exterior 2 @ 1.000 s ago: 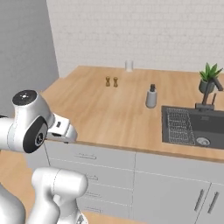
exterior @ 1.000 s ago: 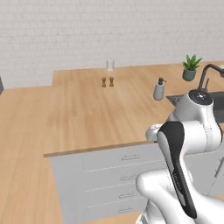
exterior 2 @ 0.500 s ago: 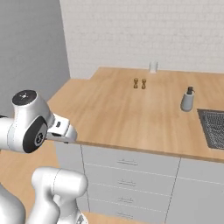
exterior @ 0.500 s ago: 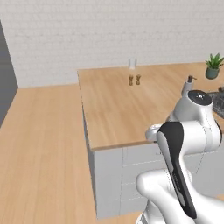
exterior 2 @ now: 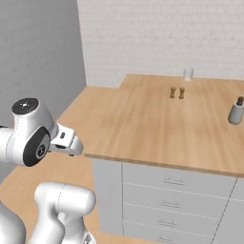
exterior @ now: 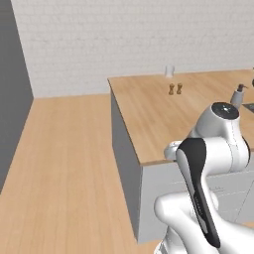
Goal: Take a straw from the drawer in front and place it inside the glass cup on the dining counter.
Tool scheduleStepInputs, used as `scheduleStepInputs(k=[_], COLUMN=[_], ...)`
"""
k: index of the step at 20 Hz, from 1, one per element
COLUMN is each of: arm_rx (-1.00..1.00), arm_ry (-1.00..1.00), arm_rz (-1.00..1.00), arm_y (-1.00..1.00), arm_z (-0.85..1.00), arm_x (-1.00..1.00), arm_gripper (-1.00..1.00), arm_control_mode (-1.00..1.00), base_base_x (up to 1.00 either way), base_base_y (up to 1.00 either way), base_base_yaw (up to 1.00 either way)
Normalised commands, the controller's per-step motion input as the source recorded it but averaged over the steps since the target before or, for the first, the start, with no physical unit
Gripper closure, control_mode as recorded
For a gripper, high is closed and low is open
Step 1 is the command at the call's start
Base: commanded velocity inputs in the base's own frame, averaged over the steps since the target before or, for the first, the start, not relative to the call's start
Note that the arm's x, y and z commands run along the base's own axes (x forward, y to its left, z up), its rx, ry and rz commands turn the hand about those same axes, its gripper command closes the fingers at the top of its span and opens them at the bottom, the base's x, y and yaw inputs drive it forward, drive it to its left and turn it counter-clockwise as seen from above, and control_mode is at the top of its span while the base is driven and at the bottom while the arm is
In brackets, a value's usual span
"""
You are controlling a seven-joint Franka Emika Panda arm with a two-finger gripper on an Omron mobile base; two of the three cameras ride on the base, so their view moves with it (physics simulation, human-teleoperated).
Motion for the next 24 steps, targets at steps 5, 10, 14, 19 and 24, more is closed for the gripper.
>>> scheduleStepInputs(k=[5, 10, 14, 19, 24], arm_rx=[0.00, 0.00, 0.00, 0.24, 0.42], arm_ry=[0.00, 0.00, -0.04, -0.17, -0.09], arm_rz=[0.00, 0.00, 0.00, -0.19, -0.34], arm_y=[0.00, 0.00, 0.00, -0.59, -1.00], arm_z=[0.00, 0.00, 0.02, 0.09, -0.01], arm_x=[0.00, 0.00, 0.00, 0.08, 0.00], arm_gripper=[-1.00, -1.00, -1.00, -1.00, -1.00], arm_control_mode=[1.00, 1.00, -1.00, -1.00, -1.00], base_base_x=[0.01, 0.02, 0.00, 0.00, 0.00], base_base_y=[0.42, 0.47, 0.19, 0.00, 0.00], base_base_yaw=[0.02, 0.00, 0.00, 0.00, 0.00])
